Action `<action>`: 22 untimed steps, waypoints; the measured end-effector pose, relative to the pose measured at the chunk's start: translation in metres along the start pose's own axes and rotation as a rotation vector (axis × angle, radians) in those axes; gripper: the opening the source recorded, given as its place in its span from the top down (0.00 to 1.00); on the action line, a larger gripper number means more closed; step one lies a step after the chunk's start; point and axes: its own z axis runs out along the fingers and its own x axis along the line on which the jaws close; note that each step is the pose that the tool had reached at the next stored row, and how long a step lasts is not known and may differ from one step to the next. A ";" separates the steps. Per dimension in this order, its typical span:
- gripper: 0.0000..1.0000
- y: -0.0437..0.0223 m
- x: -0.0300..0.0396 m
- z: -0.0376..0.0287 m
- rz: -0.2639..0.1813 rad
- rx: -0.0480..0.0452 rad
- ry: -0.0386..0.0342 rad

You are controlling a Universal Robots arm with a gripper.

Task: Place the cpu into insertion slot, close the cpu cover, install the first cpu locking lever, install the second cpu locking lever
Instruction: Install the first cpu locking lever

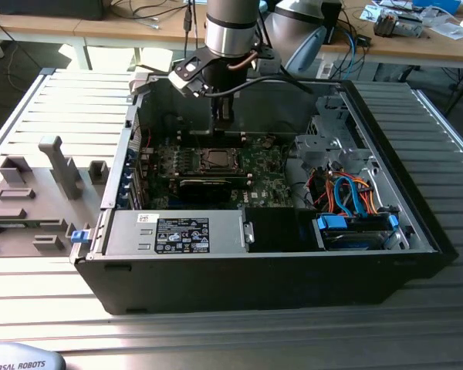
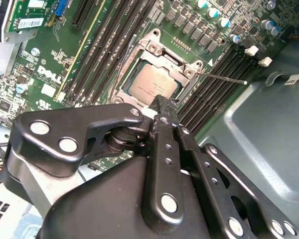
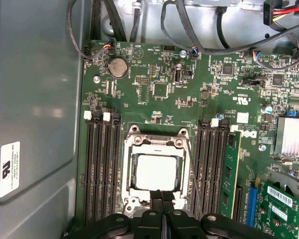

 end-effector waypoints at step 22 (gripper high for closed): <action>0.89 0.0000 0.0000 0.0000 -0.146 -0.0021 -0.0073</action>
